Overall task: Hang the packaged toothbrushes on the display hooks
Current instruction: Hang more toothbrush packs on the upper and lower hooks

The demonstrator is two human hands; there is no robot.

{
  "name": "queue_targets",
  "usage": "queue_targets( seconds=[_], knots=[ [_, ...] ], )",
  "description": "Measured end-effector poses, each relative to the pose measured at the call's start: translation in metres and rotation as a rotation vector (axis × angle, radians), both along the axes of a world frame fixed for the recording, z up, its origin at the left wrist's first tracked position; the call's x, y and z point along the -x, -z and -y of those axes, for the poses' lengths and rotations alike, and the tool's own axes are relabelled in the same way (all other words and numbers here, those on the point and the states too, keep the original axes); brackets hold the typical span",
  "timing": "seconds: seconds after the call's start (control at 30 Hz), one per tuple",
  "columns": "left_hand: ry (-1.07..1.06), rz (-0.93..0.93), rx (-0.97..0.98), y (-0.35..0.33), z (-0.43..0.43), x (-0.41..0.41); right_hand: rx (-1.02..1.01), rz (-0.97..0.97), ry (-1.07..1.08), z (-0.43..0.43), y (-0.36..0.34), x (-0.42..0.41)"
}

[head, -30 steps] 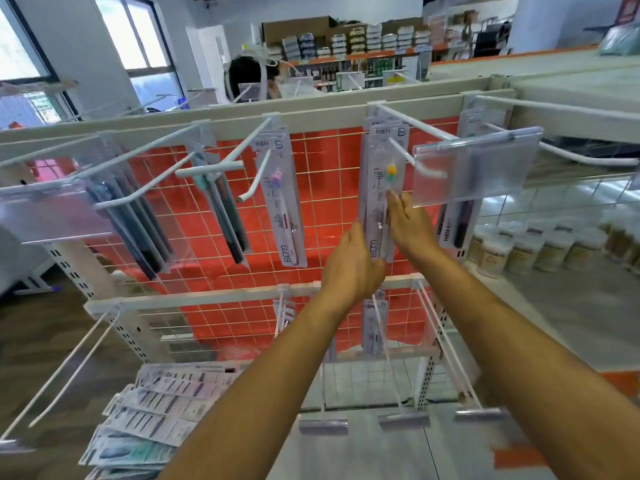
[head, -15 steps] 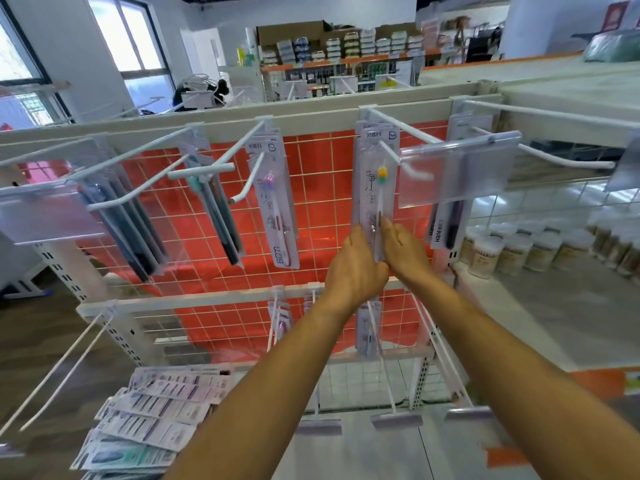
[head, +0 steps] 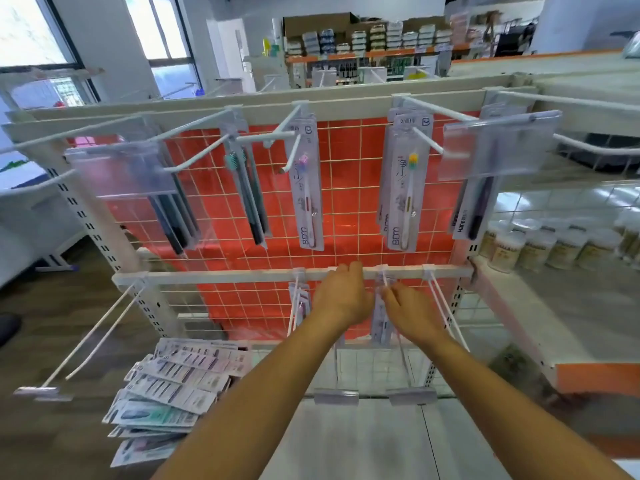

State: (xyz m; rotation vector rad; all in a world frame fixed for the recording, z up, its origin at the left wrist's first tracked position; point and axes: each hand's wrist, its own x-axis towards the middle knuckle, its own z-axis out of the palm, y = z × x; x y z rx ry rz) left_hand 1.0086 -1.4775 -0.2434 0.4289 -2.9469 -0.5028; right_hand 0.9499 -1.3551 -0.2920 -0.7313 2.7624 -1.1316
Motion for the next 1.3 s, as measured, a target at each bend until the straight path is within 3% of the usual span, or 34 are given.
queue_targets(
  seconds=[0.33,0.6,0.7,0.87,1.1,1.3],
  knots=[
    [-0.141,-0.005,0.119,0.035,0.083,-0.082,-0.173,-0.098,-0.211,0.086,-0.001,-0.050],
    [-0.303,0.151,0.104,0.065,0.179,-0.165,-0.147,-0.163,-0.352,0.171,0.007,-0.104],
    [-0.326,0.182,0.093,0.080,0.207,-0.191,-0.129,-0.150,-0.397,0.207,0.011,-0.127],
    [-0.362,0.269,0.091,0.106,0.250,-0.225,-0.268,-0.090,-0.448,0.251,0.046,-0.152],
    [-0.345,0.440,0.169,0.161,0.292,-0.268,-0.454,0.072,-0.453,0.275,0.108,-0.177],
    [-0.311,0.462,0.173,0.203,0.314,-0.289,-0.529,0.166,-0.443,0.295,0.153,-0.199]
  ],
)
